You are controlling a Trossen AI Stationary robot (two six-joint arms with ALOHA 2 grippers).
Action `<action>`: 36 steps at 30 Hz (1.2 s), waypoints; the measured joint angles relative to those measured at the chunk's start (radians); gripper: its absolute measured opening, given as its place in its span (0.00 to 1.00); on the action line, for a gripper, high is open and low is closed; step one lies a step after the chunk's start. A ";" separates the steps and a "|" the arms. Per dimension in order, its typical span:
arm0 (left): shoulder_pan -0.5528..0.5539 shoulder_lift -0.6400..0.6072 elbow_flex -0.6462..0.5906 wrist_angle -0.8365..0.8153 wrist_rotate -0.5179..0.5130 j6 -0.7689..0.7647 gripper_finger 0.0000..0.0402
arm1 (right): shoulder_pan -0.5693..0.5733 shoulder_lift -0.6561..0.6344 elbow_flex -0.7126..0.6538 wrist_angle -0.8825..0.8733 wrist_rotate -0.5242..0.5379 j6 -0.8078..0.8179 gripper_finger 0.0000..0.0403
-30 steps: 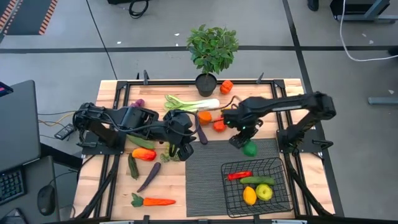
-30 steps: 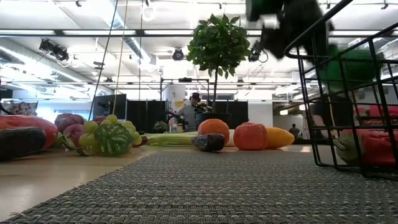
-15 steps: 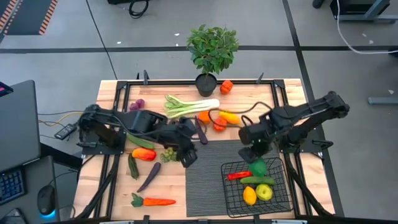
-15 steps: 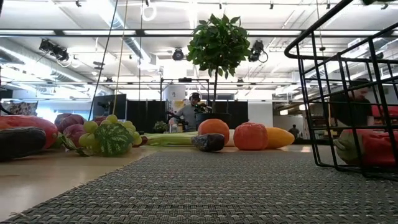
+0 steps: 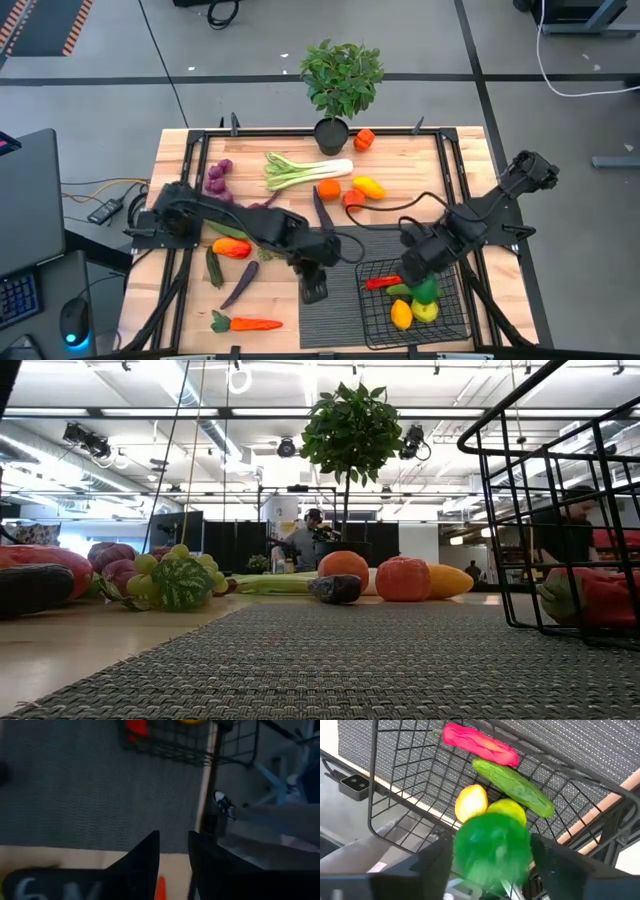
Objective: Build produce basket
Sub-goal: Put the green lime into the black wire basket, then adjust the black wire basket on the gray table mat
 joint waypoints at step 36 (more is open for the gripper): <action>-0.017 0.252 0.002 0.337 -0.160 0.347 0.27 | 0.397 -0.001 0.000 0.076 0.124 0.355 0.89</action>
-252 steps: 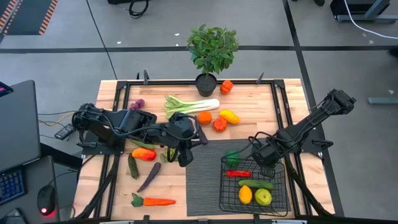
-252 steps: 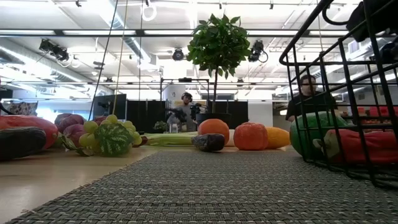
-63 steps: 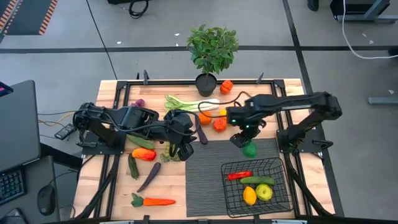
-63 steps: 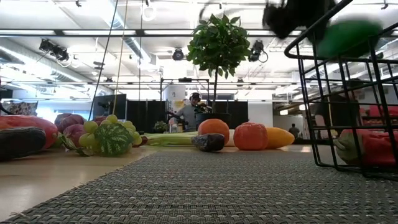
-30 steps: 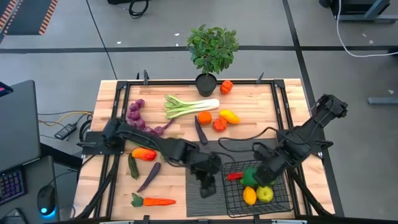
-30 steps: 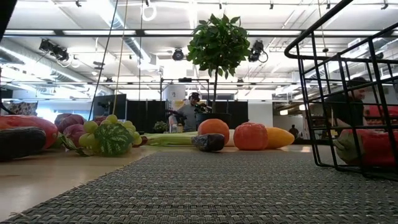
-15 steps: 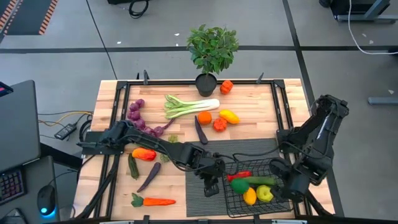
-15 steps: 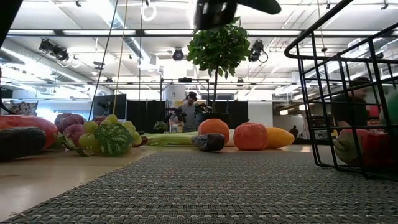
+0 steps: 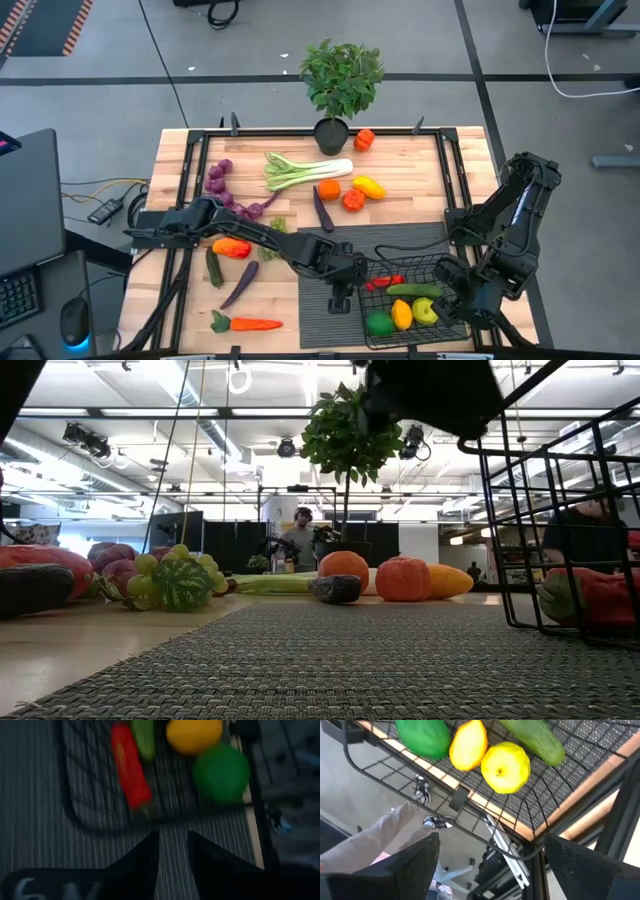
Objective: Build produce basket
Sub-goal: Adjust the black wire basket on the gray table mat, then put the green grapes into the black wire basket
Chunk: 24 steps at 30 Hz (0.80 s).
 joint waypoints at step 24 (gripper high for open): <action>0.088 0.003 -0.002 -0.159 -0.002 0.005 0.27 | -0.019 0.000 0.000 -0.001 0.004 0.000 0.89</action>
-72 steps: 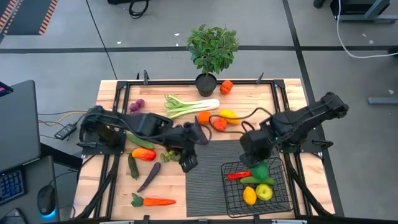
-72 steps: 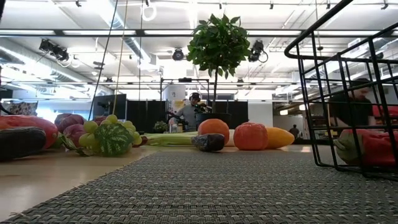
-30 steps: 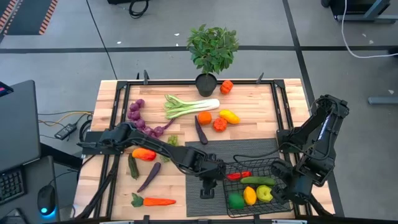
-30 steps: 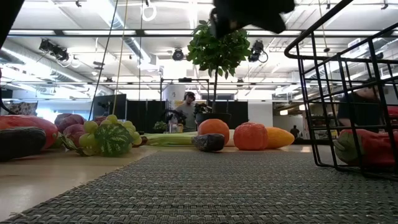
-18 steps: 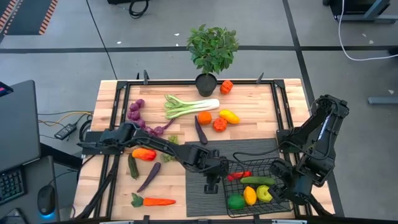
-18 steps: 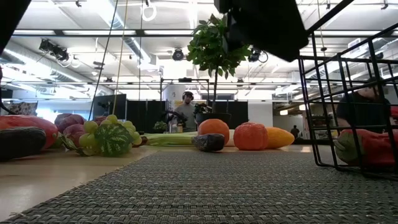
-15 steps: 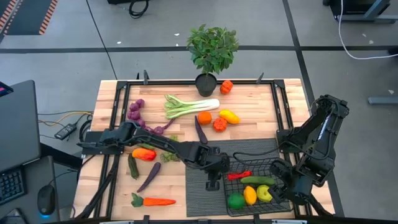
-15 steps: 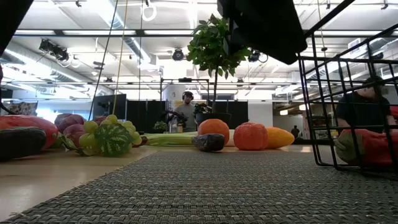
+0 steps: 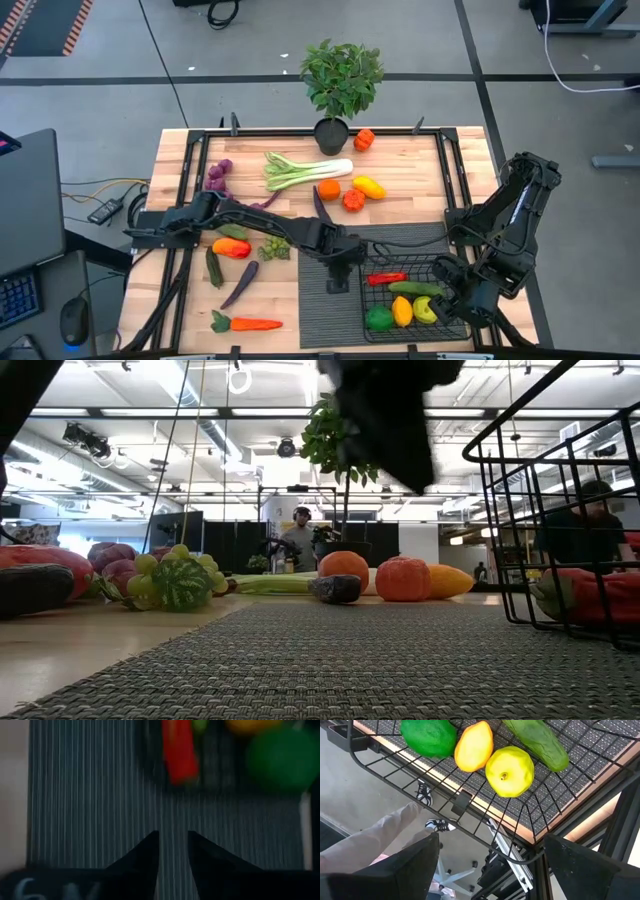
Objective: Build produce basket
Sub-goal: Put the green grapes into the black wire basket
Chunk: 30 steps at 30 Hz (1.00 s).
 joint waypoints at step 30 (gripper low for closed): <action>0.162 -0.422 -0.101 -0.337 -0.010 0.033 0.52 | -0.616 0.000 0.000 -0.071 0.252 -0.705 0.89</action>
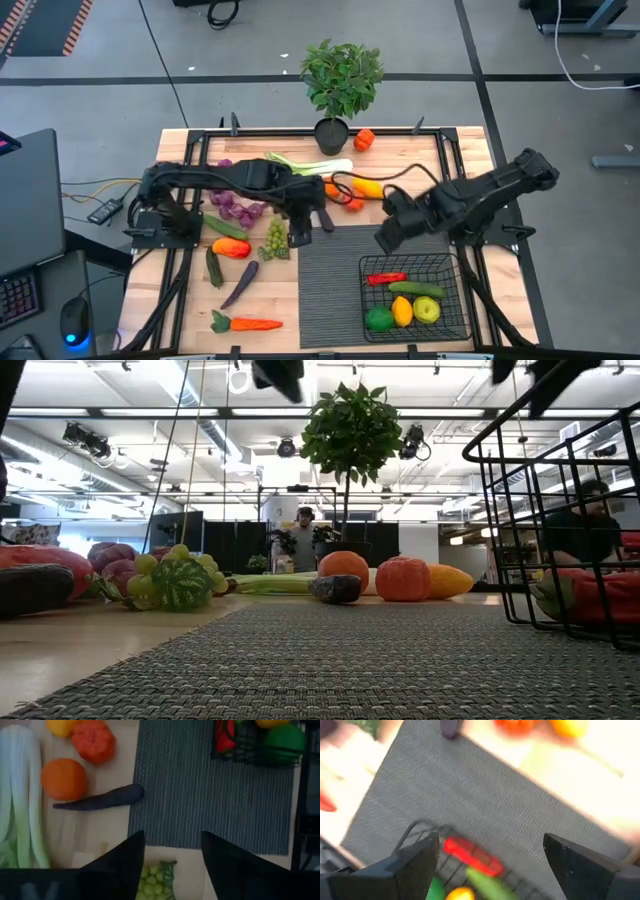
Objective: Build produce basket
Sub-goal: Put the green grapes into the black wire basket
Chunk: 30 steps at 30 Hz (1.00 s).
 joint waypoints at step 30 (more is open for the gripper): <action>-0.108 -0.385 -0.644 0.176 -0.238 -1.028 0.58 | -0.840 0.189 -0.001 0.145 -0.259 -1.278 0.89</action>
